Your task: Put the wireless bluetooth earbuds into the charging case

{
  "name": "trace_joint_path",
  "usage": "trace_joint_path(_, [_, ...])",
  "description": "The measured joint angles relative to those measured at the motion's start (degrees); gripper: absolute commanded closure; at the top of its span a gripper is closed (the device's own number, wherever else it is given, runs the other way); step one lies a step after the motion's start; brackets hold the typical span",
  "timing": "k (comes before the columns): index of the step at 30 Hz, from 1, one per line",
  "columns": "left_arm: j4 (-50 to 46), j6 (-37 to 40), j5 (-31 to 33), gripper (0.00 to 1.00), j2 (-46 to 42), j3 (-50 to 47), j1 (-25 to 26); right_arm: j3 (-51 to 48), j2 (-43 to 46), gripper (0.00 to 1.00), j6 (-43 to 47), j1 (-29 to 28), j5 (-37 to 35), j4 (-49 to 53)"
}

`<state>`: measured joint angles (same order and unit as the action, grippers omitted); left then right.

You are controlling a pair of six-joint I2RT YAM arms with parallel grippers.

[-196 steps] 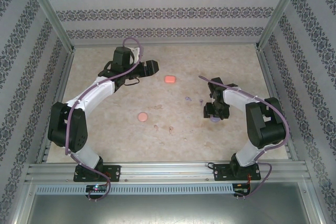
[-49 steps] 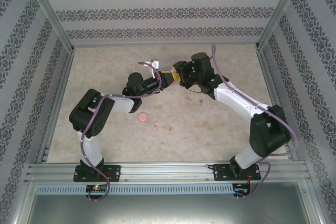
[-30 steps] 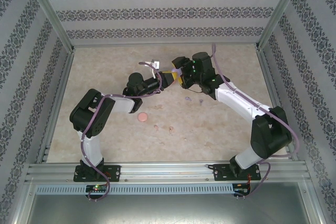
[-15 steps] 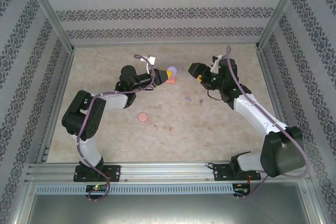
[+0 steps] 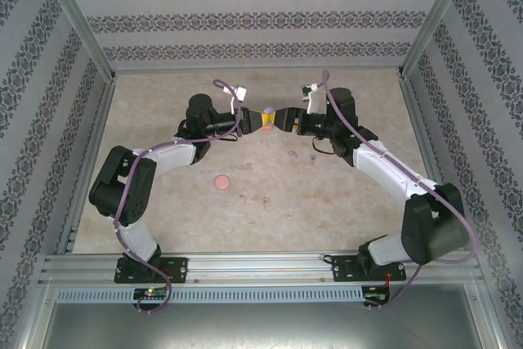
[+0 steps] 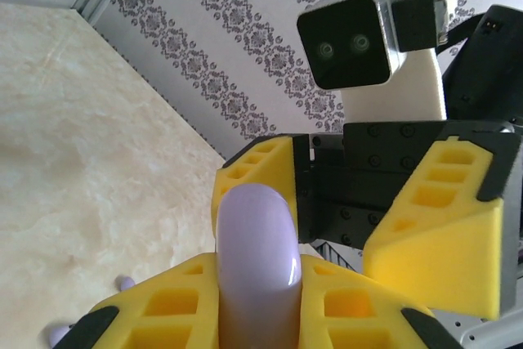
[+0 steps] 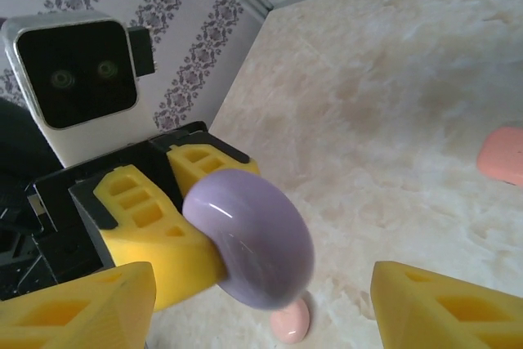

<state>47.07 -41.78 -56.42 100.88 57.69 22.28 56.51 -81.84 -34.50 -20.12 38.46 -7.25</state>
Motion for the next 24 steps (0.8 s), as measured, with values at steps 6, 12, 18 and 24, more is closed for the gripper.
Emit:
trace_joint_path(6, [-1.38,0.68,-0.17,1.00,-0.13,0.00,-0.02,0.09,-2.47,0.40,0.13,0.94,0.00,-1.22])
trace_joint_path(12, [-2.56,0.96,-0.52,1.00,-1.55,0.00,-0.09,-2.75,-3.52,0.41,-1.14,4.83,0.00,-4.00])
trace_joint_path(18, [-2.54,1.36,-0.59,1.00,-3.21,0.00,-0.09,-5.77,-2.21,0.42,-2.16,6.01,0.26,-4.22])
trace_joint_path(24, [-2.54,1.33,-0.59,1.00,-3.21,0.00,-0.07,-6.60,2.54,0.43,-2.80,5.16,3.32,-6.29])
